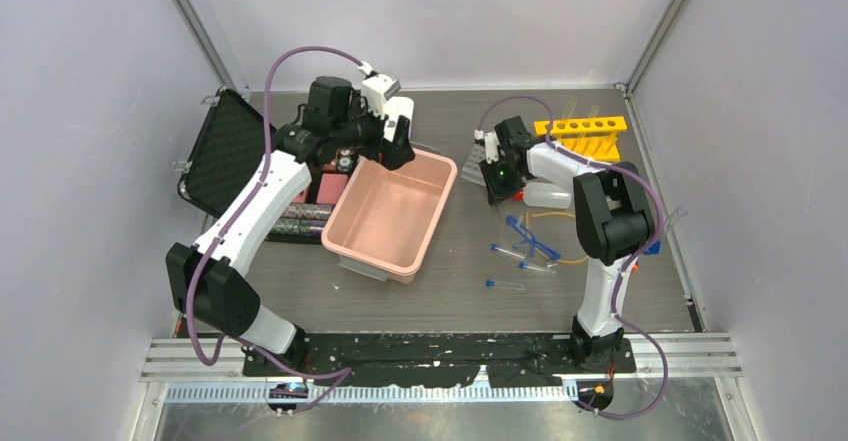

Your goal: Organize the chemistry lab equipment

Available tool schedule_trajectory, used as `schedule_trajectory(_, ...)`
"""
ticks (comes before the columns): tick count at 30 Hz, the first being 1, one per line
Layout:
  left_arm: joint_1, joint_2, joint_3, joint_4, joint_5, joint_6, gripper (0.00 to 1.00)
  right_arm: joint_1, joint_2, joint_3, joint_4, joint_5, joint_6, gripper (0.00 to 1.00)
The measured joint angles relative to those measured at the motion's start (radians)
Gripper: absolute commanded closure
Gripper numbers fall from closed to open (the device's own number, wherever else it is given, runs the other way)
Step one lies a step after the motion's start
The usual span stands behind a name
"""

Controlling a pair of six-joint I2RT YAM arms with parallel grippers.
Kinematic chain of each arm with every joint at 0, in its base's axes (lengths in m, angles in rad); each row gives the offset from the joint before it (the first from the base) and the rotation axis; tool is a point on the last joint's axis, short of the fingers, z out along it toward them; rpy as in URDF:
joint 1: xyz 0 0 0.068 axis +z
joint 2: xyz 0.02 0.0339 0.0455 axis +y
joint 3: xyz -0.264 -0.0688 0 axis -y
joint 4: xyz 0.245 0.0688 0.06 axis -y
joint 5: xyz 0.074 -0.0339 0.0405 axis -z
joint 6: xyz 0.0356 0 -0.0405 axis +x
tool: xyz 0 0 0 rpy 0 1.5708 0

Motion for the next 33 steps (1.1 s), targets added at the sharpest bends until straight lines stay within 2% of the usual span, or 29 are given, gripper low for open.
schedule_trajectory(3,0.000,0.000,0.000,0.001,0.000,-0.002,0.01,0.002,0.017,0.021,-0.008,-0.002,0.014,0.92)
schedule_trajectory(4,0.000,0.000,0.000,0.001,0.000,-0.002,0.01,0.002,0.018,0.024,-0.009,-0.005,0.020,0.94)
schedule_trajectory(9,0.000,0.000,0.000,0.005,0.001,-0.002,0.01,-0.006,0.017,0.027,-0.022,-0.052,0.051,0.95)
schedule_trajectory(12,0.003,-0.003,-0.001,0.020,0.019,0.000,0.01,-0.029,-0.015,0.028,-0.035,-0.151,0.079,0.95)
schedule_trajectory(15,0.009,-0.031,-0.026,0.073,0.062,-0.001,0.01,-0.076,-0.122,0.029,-0.006,-0.268,0.126,0.95)
schedule_trajectory(21,-0.002,-0.090,-0.077,0.263,0.182,-0.061,0.01,-0.135,-0.389,0.083,0.253,-0.467,0.318,0.95)
schedule_trajectory(28,-0.064,-0.068,-0.072,0.461,0.207,-0.204,0.01,-0.056,-0.452,0.110,0.586,-0.558,0.593,0.95)
schedule_trajectory(31,-0.088,-0.048,-0.072,0.523,0.206,-0.272,0.08,-0.030,-0.452,0.088,0.646,-0.559,0.658,0.95)
schedule_trajectory(33,-0.105,-0.034,-0.072,0.549,0.198,-0.306,0.16,-0.014,-0.452,0.072,0.674,-0.558,0.697,0.95)
